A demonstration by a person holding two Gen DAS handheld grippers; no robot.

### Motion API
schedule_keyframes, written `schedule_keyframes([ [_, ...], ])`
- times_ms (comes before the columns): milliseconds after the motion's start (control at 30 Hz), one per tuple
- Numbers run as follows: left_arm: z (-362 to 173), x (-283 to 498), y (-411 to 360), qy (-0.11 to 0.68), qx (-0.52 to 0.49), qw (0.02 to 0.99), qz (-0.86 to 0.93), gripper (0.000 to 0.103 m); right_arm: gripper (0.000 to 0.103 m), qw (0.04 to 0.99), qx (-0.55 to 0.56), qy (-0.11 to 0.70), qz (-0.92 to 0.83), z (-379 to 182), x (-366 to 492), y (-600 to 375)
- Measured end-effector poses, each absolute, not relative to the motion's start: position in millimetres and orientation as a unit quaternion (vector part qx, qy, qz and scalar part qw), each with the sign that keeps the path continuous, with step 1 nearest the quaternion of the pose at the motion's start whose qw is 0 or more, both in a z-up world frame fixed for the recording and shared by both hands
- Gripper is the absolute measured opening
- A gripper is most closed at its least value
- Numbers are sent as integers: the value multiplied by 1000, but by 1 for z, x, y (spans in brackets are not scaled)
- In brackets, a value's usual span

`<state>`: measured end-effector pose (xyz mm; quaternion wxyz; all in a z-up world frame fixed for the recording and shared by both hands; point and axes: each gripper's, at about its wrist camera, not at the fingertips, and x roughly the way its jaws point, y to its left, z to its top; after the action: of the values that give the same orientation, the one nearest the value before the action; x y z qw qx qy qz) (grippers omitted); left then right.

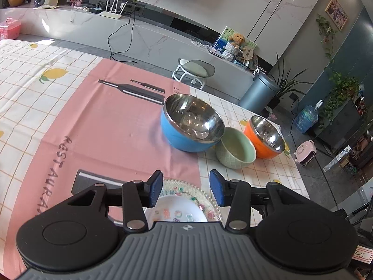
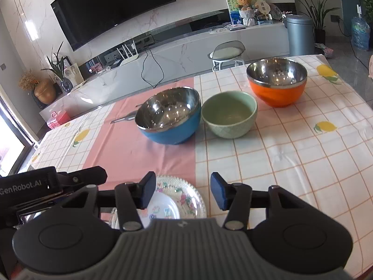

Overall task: Organize plates and bowls
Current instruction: 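Move both grippers to the rim of the blue steel bowl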

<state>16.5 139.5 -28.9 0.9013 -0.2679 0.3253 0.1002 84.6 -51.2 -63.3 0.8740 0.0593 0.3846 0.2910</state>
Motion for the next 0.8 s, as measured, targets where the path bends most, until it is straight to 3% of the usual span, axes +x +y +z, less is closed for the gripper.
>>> schedule_keyframes([
  [300,-16,50,160,306,-280,904,100,61,58,886,67,355,291,-42,120,-43],
  [400,-19,61,168,306,-291,901,101,61,64,886,72,355,288,-41,131,-39],
  [800,-49,111,200,323,-330,879,117,61,64,884,74,380,264,-58,187,-12],
])
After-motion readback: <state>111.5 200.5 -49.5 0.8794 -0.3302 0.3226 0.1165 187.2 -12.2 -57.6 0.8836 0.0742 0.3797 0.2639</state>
